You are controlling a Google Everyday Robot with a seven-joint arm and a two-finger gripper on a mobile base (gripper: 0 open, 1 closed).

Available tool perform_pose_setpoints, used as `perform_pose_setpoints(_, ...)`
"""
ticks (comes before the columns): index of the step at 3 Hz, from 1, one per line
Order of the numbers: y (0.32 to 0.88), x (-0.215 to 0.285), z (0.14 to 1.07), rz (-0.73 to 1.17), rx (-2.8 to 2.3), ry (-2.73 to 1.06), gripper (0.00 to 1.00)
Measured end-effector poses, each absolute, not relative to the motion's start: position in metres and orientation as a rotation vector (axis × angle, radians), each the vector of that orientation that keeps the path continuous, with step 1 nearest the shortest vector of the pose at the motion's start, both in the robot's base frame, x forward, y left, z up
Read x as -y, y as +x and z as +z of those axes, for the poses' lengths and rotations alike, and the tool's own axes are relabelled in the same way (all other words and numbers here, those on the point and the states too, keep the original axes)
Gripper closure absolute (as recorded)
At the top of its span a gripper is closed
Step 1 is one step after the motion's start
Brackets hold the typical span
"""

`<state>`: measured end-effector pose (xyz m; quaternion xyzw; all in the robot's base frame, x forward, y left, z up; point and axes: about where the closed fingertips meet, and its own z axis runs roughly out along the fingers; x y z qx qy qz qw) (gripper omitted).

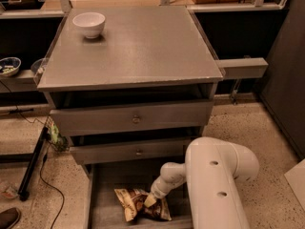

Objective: Pick brown chip bag from bottom drawer and place on counter

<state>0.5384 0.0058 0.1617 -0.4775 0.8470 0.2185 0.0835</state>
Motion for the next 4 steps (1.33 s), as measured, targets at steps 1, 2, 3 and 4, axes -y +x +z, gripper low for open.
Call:
perform_pose_setpoints(1, 0.537, -0.006, 0.165, 0.668, -2.542, -1.419, 1.0)
perform_pose_setpoints(2, 0.539, -0.008, 0.185, 0.665, -2.551, -1.424, 1.0)
perform_pose_setpoints(3, 0.54, -0.009, 0.214, 0.643, -2.548, -1.447, 1.0)
perform_pose_setpoints(4, 0.538, -0.008, 0.245, 0.63, -2.548, -1.475, 1.0)
